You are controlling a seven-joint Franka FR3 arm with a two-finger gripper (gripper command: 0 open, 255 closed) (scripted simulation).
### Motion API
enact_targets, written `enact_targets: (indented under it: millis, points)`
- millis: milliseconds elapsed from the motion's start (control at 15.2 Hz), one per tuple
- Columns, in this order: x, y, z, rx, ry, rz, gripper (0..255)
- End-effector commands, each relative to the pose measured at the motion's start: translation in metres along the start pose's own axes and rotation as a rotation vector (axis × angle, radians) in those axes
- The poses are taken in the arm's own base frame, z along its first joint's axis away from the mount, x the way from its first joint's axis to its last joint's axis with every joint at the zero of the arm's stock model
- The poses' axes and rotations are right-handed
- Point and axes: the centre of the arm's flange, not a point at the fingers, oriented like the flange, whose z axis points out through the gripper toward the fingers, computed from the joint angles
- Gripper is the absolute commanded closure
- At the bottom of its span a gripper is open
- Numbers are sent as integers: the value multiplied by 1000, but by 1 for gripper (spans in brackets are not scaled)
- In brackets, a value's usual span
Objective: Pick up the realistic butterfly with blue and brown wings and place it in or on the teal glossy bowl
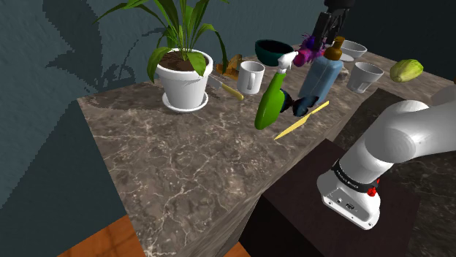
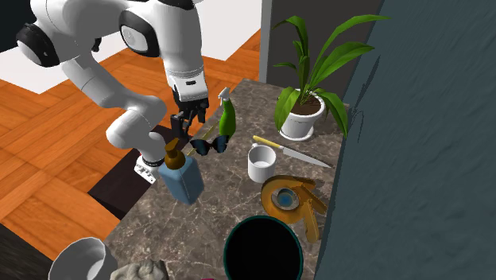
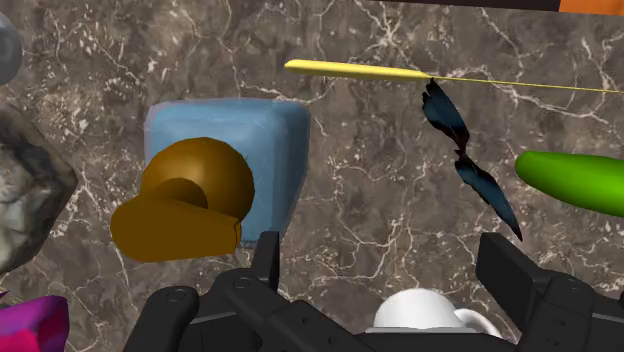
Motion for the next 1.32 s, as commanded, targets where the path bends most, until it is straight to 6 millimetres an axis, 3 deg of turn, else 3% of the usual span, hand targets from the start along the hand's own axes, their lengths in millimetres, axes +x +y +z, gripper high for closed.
enact_targets:
  millis: [0, 792, 1254]
  points:
    - [0, 0, 0, 0, 0, 0, 0]
    - [-15, -81, 127, 74, 47, -444, 0]
    - [-16, -88, 165, 78, 49, -467, 0]
